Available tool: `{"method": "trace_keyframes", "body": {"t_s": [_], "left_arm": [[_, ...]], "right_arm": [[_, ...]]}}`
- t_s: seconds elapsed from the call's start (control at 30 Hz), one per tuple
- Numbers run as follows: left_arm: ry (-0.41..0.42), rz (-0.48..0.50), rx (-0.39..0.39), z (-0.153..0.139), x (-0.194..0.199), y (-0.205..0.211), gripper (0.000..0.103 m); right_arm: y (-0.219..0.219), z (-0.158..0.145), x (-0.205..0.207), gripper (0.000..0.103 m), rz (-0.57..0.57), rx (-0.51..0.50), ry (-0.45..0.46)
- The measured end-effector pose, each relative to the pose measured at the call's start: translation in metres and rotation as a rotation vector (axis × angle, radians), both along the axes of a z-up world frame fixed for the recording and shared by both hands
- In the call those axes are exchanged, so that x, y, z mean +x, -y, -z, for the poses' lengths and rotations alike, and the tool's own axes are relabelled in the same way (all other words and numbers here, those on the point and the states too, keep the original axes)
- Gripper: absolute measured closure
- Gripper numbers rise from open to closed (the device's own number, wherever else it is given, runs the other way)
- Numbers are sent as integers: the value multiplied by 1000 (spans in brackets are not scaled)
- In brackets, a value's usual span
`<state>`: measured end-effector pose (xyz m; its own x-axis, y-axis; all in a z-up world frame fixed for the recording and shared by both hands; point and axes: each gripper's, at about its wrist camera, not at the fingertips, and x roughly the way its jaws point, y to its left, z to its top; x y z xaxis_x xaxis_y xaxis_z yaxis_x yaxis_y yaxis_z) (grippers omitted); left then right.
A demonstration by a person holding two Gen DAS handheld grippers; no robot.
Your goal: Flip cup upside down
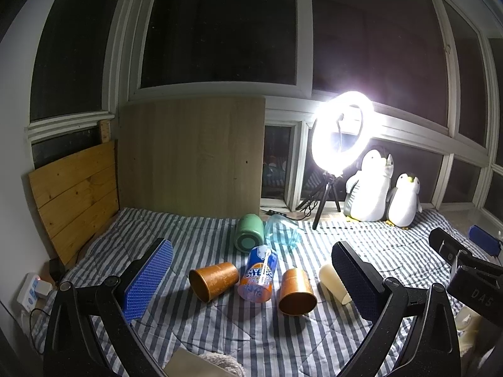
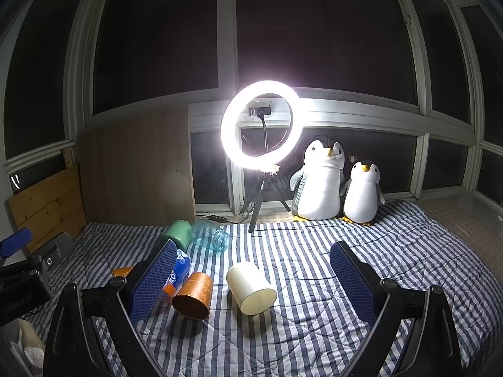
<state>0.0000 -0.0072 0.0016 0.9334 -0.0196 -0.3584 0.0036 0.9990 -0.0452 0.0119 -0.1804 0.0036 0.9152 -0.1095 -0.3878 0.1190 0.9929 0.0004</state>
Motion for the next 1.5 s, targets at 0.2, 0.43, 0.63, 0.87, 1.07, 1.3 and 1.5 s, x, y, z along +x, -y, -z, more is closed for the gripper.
{"method": "trace_keyframes", "body": {"t_s": [0.2,0.43,0.63,0.87,1.07,1.3,1.5], "left_arm": [[-2,3,0,0,0,0,0],[-3,3,0,1,0,0,0],[-13,4,1,4,5,1,0],[-38,-2,3,10,13,0,0],[-60,-10,8,17,21,-2,0],[-102,-39,0,29,33,-11,0],[-150,-52,5,41,49,-17,0]], "right_arm": [[0,1,0,7,0,-2,0],[0,2,2,7,-1,-3,-1],[-2,5,6,7,-6,-5,-11],[-1,10,16,7,-8,-2,-35],[3,17,29,7,-12,11,-71],[11,24,47,7,-17,31,-119],[16,31,58,7,-15,35,-148]]}}
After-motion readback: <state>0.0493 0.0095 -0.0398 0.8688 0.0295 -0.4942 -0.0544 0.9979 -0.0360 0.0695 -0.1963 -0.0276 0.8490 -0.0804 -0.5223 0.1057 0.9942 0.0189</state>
